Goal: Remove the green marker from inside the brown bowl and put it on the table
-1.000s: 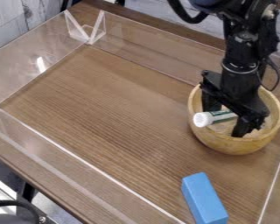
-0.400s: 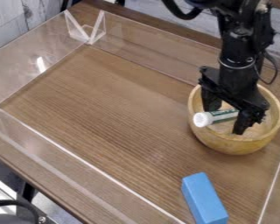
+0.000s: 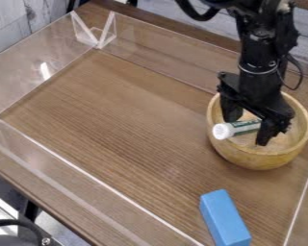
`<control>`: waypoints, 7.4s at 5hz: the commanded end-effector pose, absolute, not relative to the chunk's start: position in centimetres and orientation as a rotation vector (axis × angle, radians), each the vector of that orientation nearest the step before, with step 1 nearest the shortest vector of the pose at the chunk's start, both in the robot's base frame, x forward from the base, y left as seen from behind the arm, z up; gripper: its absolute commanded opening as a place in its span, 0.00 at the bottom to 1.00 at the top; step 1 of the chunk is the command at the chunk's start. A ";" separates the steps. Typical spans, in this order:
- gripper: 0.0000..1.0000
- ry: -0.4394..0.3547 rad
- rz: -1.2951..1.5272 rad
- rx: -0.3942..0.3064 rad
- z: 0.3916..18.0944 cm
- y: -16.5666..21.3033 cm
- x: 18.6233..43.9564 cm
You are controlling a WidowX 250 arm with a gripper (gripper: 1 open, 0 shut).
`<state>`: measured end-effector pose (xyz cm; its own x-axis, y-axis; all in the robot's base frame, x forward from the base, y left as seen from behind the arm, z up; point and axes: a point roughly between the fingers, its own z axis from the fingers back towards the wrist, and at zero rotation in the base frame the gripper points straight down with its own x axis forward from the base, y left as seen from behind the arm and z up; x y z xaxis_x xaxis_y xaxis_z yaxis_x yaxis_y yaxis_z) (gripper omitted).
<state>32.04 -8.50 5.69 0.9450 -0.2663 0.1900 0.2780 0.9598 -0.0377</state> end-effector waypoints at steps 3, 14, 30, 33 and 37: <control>1.00 -0.250 -0.262 -0.067 7.3 -8.2 33.7; 0.00 -0.242 -0.278 -0.026 6.9 -8.2 33.6; 0.00 -0.300 -0.015 0.057 15.9 -3.9 24.9; 0.00 -0.315 -0.012 0.052 15.1 -3.7 21.4; 0.00 -0.320 -0.003 0.017 14.4 -4.4 20.2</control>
<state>19.85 -4.31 13.56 0.9593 -0.0012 0.2825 -0.0060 0.9997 0.0248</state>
